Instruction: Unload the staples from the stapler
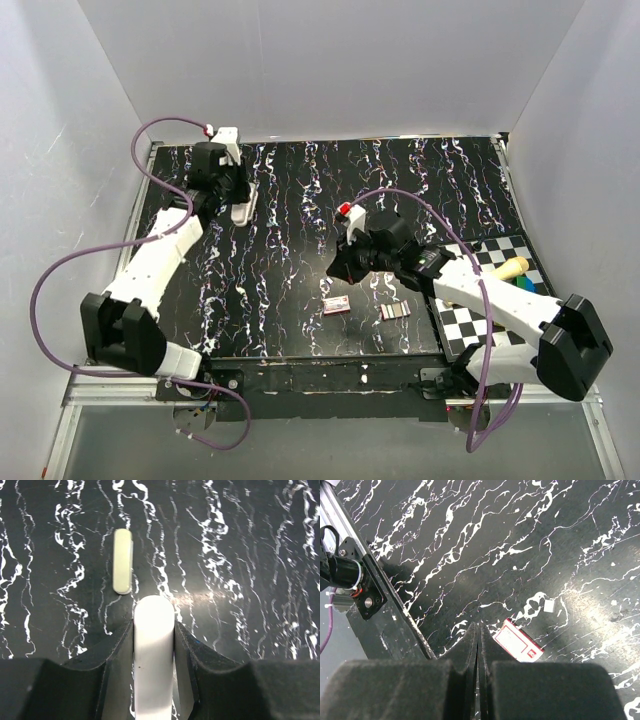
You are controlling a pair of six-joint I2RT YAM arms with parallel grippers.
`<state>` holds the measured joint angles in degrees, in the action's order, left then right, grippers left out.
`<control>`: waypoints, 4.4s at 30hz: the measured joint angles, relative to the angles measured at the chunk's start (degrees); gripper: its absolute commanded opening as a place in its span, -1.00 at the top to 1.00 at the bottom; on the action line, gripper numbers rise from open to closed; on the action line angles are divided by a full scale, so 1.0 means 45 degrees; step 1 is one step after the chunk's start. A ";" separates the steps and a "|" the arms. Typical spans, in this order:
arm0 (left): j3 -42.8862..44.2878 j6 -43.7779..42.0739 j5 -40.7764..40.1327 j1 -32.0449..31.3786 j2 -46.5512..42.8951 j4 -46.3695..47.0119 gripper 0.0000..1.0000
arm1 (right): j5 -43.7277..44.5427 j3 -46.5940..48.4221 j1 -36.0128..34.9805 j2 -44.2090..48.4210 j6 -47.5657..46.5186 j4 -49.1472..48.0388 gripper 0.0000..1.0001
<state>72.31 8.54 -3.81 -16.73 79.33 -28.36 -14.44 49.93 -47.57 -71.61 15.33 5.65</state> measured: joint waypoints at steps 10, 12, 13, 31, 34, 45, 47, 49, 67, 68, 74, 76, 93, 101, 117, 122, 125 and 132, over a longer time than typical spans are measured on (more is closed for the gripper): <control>0.1443 0.0058 0.0986 0.2273 0.3259 0.0413 1.00 | -0.0282 -0.0010 -0.0267 -0.0627 0.0529 -0.0350 0.97; 0.1836 0.0053 0.1141 0.2652 0.4031 0.0466 1.00 | -0.0432 -0.0015 -0.0296 -0.0738 0.0568 -0.0379 0.97; 0.2021 0.0053 0.1195 0.2817 0.4391 0.0495 1.00 | -0.0505 -0.0010 -0.0311 -0.0787 0.0573 -0.0398 0.97; 0.3089 0.0160 0.0593 0.3502 0.8009 0.1122 0.52 | -0.1321 -0.0010 -0.0355 -0.1263 0.0563 -0.0631 0.97; 0.3376 0.0155 0.0471 0.3502 0.8374 0.1180 0.42 | -0.1409 -0.0010 -0.0355 -0.1268 0.0563 -0.0631 0.97; 0.3517 0.0340 0.0175 0.3502 0.9024 0.1355 0.07 | -0.1467 -0.0015 -0.0364 -0.1389 0.0563 -0.0918 0.97; 0.3517 0.0335 0.0175 0.3502 0.9024 0.1375 0.03 | -0.1477 -0.0015 -0.0364 -0.1389 0.0563 -0.0923 0.97; 0.3517 0.0335 0.0180 0.3502 0.9024 0.1404 0.01 | -0.1477 -0.0019 -0.0364 -0.1389 0.0563 -0.0923 0.97; 0.2506 0.1112 0.1307 0.3351 0.4838 0.1350 0.00 | -0.1472 -0.0034 -0.0364 -0.1258 0.0627 -0.0923 0.97; 0.2375 0.1219 0.1452 0.3269 0.4609 0.1370 0.01 | -0.1467 -0.0044 -0.0364 -0.1185 0.0651 -0.0923 0.97; 0.2127 0.1831 0.2001 0.2244 0.4692 0.1035 0.06 | -0.1467 -0.0214 -0.0364 -0.0937 0.0704 -0.0991 0.97; 0.2127 0.1991 0.2030 0.1758 0.4901 0.0908 0.09 | -0.1472 -0.0282 -0.0364 -0.0933 0.0743 -0.0981 0.97; 0.3094 0.2686 0.1681 0.0408 0.8014 0.0199 0.39 | -0.1477 -0.0811 -0.0364 -0.0525 0.0612 -0.0996 0.97; 0.3322 0.2681 0.0797 0.0160 0.8476 -0.0078 0.39 | -0.1486 -0.0821 -0.0364 -0.0520 0.0559 -0.1001 0.97; 0.3322 0.2613 -0.0257 0.0053 0.8995 -0.0257 0.41 | -0.1506 -0.0884 -0.0364 -0.0525 0.0578 -0.1025 0.97; 0.3288 0.2584 -0.0359 0.0019 0.9165 -0.0126 0.42 | -0.1554 -0.0889 -0.0364 -0.0525 0.0607 -0.1044 0.97; 0.3283 0.2579 -0.0398 0.0010 0.9165 -0.0121 0.45 | -0.1583 -0.0889 -0.0364 -0.0525 0.0602 -0.1064 0.97; 0.3220 0.2579 -0.0447 -0.0034 0.9160 -0.0063 0.48 | -0.1598 -0.1001 -0.0364 -0.0525 0.0607 -0.1209 0.97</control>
<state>86.80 20.14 -5.82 -16.88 120.55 -28.64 -21.63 45.43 -49.21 -73.97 18.06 0.21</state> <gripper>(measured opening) 0.267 0.020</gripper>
